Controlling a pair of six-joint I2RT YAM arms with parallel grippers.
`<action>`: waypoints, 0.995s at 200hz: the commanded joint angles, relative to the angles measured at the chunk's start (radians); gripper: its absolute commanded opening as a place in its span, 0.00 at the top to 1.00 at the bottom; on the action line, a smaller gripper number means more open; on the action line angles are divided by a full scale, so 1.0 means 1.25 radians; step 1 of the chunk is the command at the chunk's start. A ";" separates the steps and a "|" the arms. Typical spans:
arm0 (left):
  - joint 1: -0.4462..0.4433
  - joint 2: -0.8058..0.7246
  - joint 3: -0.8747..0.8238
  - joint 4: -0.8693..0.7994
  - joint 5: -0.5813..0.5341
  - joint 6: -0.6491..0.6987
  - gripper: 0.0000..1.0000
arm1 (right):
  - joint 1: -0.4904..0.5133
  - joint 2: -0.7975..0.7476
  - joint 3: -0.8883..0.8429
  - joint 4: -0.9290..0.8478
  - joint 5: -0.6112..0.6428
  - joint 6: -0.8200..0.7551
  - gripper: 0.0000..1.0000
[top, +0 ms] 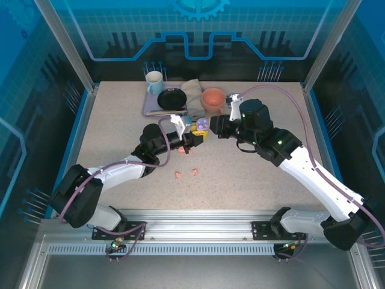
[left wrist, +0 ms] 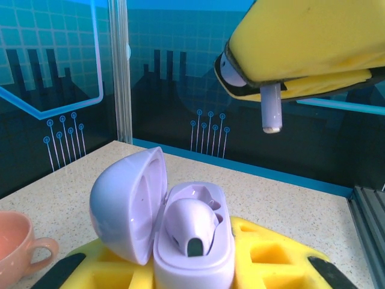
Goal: Insert wireless bluetooth earbuds into charging case
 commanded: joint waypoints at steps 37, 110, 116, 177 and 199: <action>0.004 -0.005 0.025 0.012 0.025 -0.010 1.00 | 0.034 0.021 0.029 0.030 0.034 -0.039 0.80; 0.003 -0.012 0.022 0.010 0.027 -0.009 1.00 | 0.055 0.044 0.016 0.052 0.084 -0.078 0.81; 0.003 -0.013 0.022 0.010 0.026 -0.010 1.00 | 0.055 0.045 0.015 0.051 0.089 -0.079 0.81; 0.003 -0.021 0.022 0.008 0.031 -0.010 1.00 | 0.051 0.045 -0.004 0.047 0.117 -0.086 0.81; 0.003 -0.022 0.023 0.005 0.033 -0.009 1.00 | 0.049 0.050 -0.008 0.051 0.115 -0.083 0.81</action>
